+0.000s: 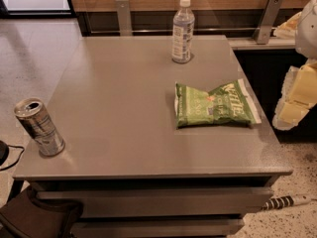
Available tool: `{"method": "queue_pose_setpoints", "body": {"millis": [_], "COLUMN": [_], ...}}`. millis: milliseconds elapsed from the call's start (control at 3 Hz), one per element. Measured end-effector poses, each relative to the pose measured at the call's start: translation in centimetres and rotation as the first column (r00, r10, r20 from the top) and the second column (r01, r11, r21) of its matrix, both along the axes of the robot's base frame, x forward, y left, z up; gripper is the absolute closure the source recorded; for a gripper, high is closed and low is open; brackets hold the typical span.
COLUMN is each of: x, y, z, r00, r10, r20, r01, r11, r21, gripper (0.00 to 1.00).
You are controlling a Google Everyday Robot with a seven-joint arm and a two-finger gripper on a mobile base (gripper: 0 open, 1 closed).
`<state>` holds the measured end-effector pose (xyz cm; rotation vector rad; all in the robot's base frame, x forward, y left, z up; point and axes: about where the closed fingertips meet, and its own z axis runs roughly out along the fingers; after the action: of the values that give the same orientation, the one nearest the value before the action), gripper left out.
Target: Pick redbull can
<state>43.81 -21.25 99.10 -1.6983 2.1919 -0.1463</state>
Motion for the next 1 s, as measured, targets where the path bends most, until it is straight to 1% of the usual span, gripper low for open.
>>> {"method": "queue_pose_setpoints", "body": {"millis": [333, 667, 1000], "x": [-0.1, -0.4, -0.8], "y": [0.3, 1.4, 3.5], "z": [0.1, 0.3, -1.9], "r00": [1.0, 0.9996, 0.9972], "r10": [0.003, 0.016, 0.048], "r20": [0.005, 0.021, 0.057], "r01": [-0.003, -0.017, -0.057], "r11": [1.0, 0.999, 0.983], "r21": [0.009, 0.046, 0.177], "gripper": [0.0, 0.0, 0.0]}}
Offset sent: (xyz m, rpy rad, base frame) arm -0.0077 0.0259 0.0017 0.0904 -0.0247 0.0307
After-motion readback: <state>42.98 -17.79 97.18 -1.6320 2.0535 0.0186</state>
